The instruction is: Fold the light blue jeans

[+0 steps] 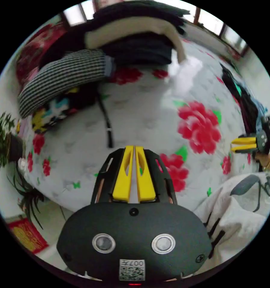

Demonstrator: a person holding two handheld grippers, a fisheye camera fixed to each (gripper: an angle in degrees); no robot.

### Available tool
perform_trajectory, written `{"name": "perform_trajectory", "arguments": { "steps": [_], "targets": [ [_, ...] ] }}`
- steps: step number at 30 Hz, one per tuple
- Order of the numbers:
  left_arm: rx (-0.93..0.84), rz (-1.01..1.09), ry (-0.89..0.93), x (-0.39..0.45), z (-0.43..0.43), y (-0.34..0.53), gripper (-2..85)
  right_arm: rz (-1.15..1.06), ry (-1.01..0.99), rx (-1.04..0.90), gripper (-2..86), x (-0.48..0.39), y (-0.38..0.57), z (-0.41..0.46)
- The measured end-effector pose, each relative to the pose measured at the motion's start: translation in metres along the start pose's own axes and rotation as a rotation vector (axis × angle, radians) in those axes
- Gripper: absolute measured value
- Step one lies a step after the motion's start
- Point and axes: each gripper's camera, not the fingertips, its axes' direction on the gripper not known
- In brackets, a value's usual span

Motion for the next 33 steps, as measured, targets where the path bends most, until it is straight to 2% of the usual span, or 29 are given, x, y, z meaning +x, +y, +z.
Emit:
{"name": "perform_trajectory", "arguments": {
  "steps": [3, 5, 9, 12, 14, 17, 19, 22, 23, 25, 27, 29, 30, 33],
  "targets": [
    [-0.061, 0.158, 0.086, 0.108, 0.024, -0.019, -0.9, 0.066, 0.024, -0.042, 8.1, -0.003, 0.050, 0.008],
    [-0.080, 0.254, 0.100, 0.165, 0.033, -0.031, -0.9, 0.074, 0.051, 0.046, 8.5, -0.014, 0.065, 0.005],
    [-0.133, 0.416, 0.007, 0.275, 0.055, -0.047, -1.0, 0.091, 0.037, 0.139, 8.3, -0.022, 0.083, -0.008],
    [-0.205, 0.406, -0.028, 0.325, 0.085, -0.052, -1.0, 0.155, -0.048, 0.206, 7.7, -0.008, 0.103, -0.023],
    [-0.208, 0.412, -0.084, 0.344, 0.093, -0.050, -1.0, 0.264, -0.069, 0.247, 7.7, 0.011, 0.124, -0.039],
    [-0.206, 0.401, -0.120, 0.365, 0.106, -0.048, -1.0, 0.457, -0.002, 0.450, 8.4, 0.052, 0.197, -0.089],
    [-0.213, 0.383, -0.118, 0.372, 0.113, -0.050, -1.0, 0.637, 0.184, 0.551, 9.1, 0.093, 0.270, -0.128],
    [-0.239, 0.337, -0.109, 0.381, 0.124, -0.054, -1.0, 0.768, 0.305, 0.542, 10.0, 0.140, 0.336, -0.150],
    [-0.247, 0.322, -0.111, 0.384, 0.128, -0.056, -1.0, 0.770, 0.292, 0.514, 10.2, 0.149, 0.342, -0.149],
    [-0.263, 0.309, -0.125, 0.391, 0.133, -0.057, -1.0, 0.748, 0.221, 0.333, 10.9, 0.177, 0.347, -0.118],
    [-0.287, 0.312, -0.162, 0.403, 0.141, -0.059, -1.0, 0.687, 0.313, 0.332, 10.6, 0.170, 0.351, -0.110],
    [-0.303, 0.332, -0.197, 0.411, 0.145, -0.059, -1.0, 0.700, 0.285, 0.296, 9.4, 0.171, 0.354, -0.123],
    [-0.312, 0.337, -0.216, 0.416, 0.148, -0.059, -1.0, 0.716, 0.281, 0.312, 8.1, 0.168, 0.362, -0.140],
    [-0.320, 0.338, -0.240, 0.421, 0.152, -0.057, -0.9, 0.658, 0.238, 0.520, 5.2, 0.147, 0.403, -0.193]
  ]
}}
